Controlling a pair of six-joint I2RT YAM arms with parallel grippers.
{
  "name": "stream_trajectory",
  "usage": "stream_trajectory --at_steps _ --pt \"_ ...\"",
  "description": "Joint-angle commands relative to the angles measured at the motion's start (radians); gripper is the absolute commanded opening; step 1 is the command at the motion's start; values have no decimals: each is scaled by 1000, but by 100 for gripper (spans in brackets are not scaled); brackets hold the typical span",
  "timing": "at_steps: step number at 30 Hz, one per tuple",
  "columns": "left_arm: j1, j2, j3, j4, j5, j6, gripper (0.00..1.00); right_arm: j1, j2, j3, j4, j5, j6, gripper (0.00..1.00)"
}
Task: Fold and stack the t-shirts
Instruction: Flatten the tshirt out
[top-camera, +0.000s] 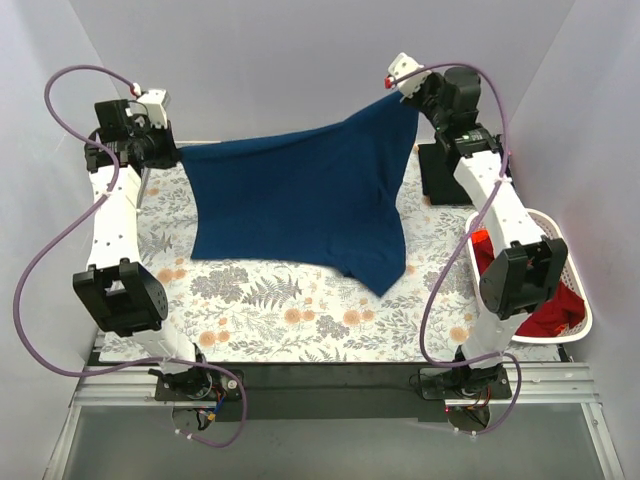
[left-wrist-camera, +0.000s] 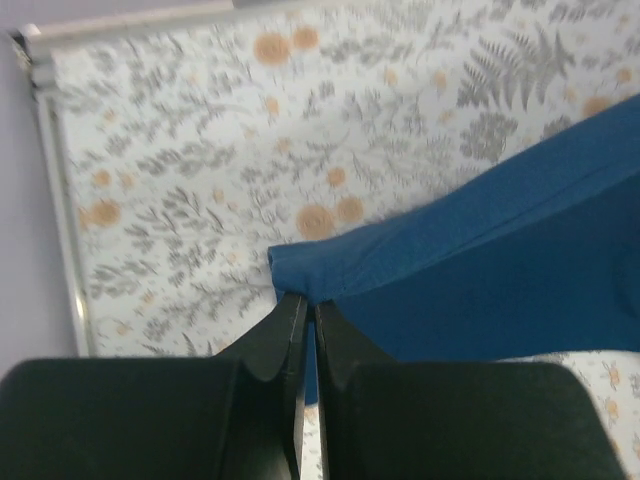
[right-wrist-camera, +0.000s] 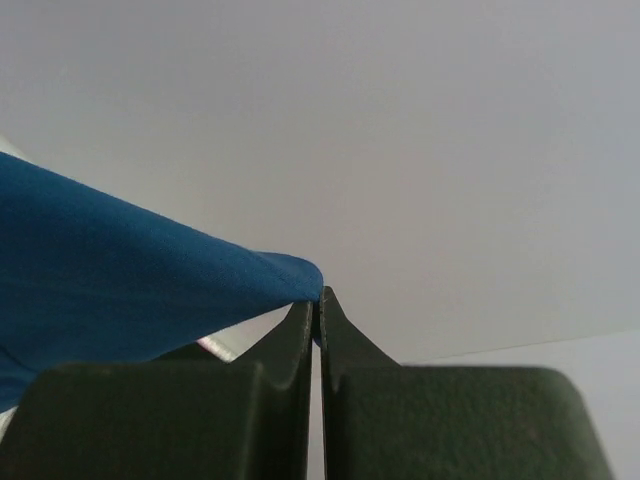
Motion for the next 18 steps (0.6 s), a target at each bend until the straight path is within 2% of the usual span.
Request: stream_trajectory --at_steps 1,5,7,11,13,14,18 --pt "8 -90 79 57 3 -7 0 -2 -125 89 92 26 31 1" --pt "8 -218 23 92 24 10 0 -2 -282 44 72 37 56 1" --pt "7 -335 -39 129 12 14 0 5 -358 -17 66 45 71 1" --pt "8 -536 -135 163 -12 25 0 10 -612 -152 56 19 107 1" --pt "8 -687 -199 178 -34 24 0 8 -736 -236 27 2 116 1" --pt "7 -688 -200 178 -34 28 0 8 -773 -259 27 2 116 1" --pt "8 -858 -264 198 -104 48 0 10 -915 -284 15 29 137 1"
